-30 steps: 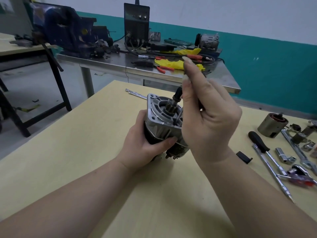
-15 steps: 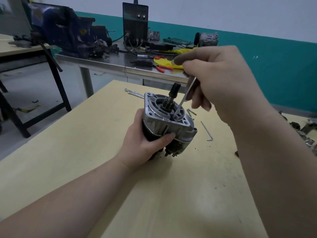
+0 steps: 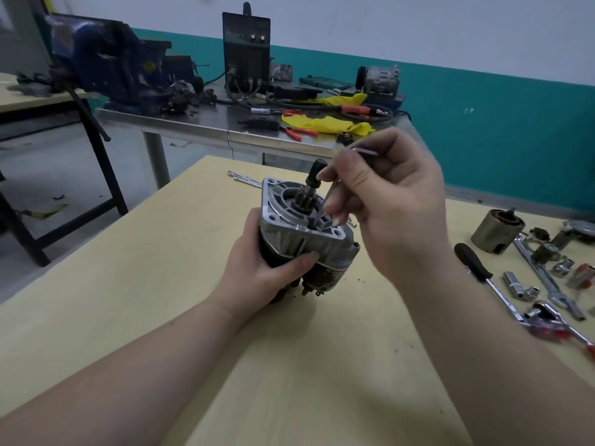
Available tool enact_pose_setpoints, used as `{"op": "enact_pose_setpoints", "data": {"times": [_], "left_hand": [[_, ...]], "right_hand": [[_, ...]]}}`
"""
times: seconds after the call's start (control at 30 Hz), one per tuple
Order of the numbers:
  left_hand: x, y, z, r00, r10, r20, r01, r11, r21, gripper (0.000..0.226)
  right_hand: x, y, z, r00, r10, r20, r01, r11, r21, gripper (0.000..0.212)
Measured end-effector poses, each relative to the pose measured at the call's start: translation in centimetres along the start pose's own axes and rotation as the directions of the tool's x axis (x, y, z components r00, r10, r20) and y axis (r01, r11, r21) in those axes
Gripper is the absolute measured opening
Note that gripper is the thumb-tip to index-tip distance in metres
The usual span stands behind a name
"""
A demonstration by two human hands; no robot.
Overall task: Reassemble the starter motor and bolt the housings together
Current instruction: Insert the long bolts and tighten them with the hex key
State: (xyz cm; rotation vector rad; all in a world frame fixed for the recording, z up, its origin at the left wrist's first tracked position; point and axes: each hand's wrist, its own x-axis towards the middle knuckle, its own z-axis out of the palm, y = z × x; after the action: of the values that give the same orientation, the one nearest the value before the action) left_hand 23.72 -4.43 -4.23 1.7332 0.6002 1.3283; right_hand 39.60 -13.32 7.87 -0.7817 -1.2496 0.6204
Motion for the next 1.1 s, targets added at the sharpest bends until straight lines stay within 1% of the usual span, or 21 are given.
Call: {"op": "enact_pose_setpoints", "data": {"times": [0.07,0.13,0.17,0.2,0.27,0.3,0.33,0.4,0.43,0.47,0.53,0.6,0.63,0.7,0.77,0.8,0.83,0.87,0.93,1.0,1.1], "left_hand": [[0.0,0.0,0.0,1.0,0.005,-0.002,-0.005,1.0,0.011,0.064],[0.1,0.0,0.0,1.0,0.012,0.001,-0.012,0.999,0.031,0.064],[0.1,-0.1,0.0,1.0,0.013,0.002,-0.014,0.999,0.038,0.064],[0.1,-0.1,0.0,1.0,0.012,0.002,-0.012,0.999,0.038,0.065],[0.0,-0.2,-0.1,1.0,0.004,0.004,-0.004,1.0,0.024,0.065],[0.0,-0.1,-0.1,1.0,0.002,0.005,-0.002,1.0,0.02,0.065],[0.0,0.0,0.0,1.0,-0.002,0.004,0.002,1.0,0.025,0.064],[0.0,0.0,0.2,1.0,-0.016,0.001,0.016,0.999,0.043,0.063],[0.0,0.0,0.3,1.0,-0.022,-0.001,0.022,0.999,0.041,0.063],[-0.1,0.0,0.3,1.0,-0.021,-0.01,0.022,0.999,0.03,0.063],[-0.1,-0.2,0.2,0.999,-0.01,-0.043,0.01,1.0,0.0,0.064],[-0.1,-0.4,0.1,0.999,-0.009,-0.045,0.009,1.0,-0.007,0.066],[-0.1,-0.4,0.2,0.999,-0.012,-0.031,0.013,1.0,0.002,0.066],[-0.1,-0.3,0.3,1.0,-0.02,-0.007,0.02,1.0,0.017,0.065],[0.0,-0.4,0.3,1.0,-0.014,-0.003,0.014,1.0,0.016,0.065],[0.0,-0.5,0.3,1.0,-0.008,0.002,0.008,1.0,0.011,0.066],[0.0,-0.6,0.3,1.0,-0.006,0.006,0.006,1.0,0.005,0.067],[0.0,-0.6,0.2,1.0,-0.008,0.007,0.008,1.0,0.0,0.069],[-0.1,-0.5,0.3,1.0,-0.008,0.0,0.008,1.0,-0.004,0.069],[-0.1,-0.3,0.4,1.0,-0.002,-0.009,0.003,1.0,0.003,0.067],[-0.1,-0.2,0.4,1.0,0.011,-0.007,-0.011,1.0,0.022,0.062]], "right_hand": [[-1.3,1.3,1.3,0.955,-0.263,-0.134,0.229,0.947,-0.224,0.014],[-1.6,2.2,2.3,0.901,-0.392,-0.187,0.315,0.886,-0.342,0.014],[-1.4,2.3,2.5,0.906,-0.381,-0.184,0.303,0.888,-0.345,0.013],[-1.0,2.1,2.4,0.934,-0.317,-0.165,0.26,0.919,-0.295,0.015],[-0.1,1.4,1.6,0.974,-0.215,-0.065,0.195,0.954,-0.228,0.027],[0.4,0.9,1.0,0.971,-0.24,-0.004,0.228,0.928,-0.294,0.031],[0.6,0.7,0.6,0.95,-0.307,0.056,0.302,0.859,-0.413,0.033],[1.0,0.3,0.5,0.871,-0.456,0.181,0.443,0.571,-0.691,0.035],[1.0,0.0,0.9,0.855,-0.466,0.227,0.442,0.427,-0.789,0.036],[1.1,-0.4,1.3,0.873,-0.416,0.256,0.409,0.335,-0.849,0.039],[1.8,-2.5,2.0,0.932,-0.197,0.305,0.349,0.252,-0.903,0.041],[3.1,-5.1,1.4,0.938,0.017,0.345,0.326,0.288,-0.9,0.038],[3.9,-6.2,1.0,0.933,0.094,0.349,0.305,0.314,-0.899,0.045],[4.9,-7.8,0.7,0.907,0.193,0.374,0.313,0.285,-0.906,0.052],[5.3,-7.9,1.0,0.881,0.24,0.408,0.337,0.288,-0.897,0.034],[5.5,-7.6,1.2,0.886,0.253,0.389,0.285,0.366,-0.886,0.025],[5.7,-7.0,1.3,0.904,0.27,0.332,0.173,0.479,-0.861,0.028],[5.9,-6.4,1.2,0.92,0.304,0.247,0.013,0.606,-0.795,0.03],[5.8,-5.3,0.6,0.913,0.39,0.119,-0.261,0.782,-0.566,0.019],[4.6,-4.4,-0.4,0.902,0.406,0.147,-0.329,0.867,-0.375,0.028],[2.7,-3.2,-1.8,0.906,0.291,0.307,-0.225,0.946,-0.231,0.024]]}}
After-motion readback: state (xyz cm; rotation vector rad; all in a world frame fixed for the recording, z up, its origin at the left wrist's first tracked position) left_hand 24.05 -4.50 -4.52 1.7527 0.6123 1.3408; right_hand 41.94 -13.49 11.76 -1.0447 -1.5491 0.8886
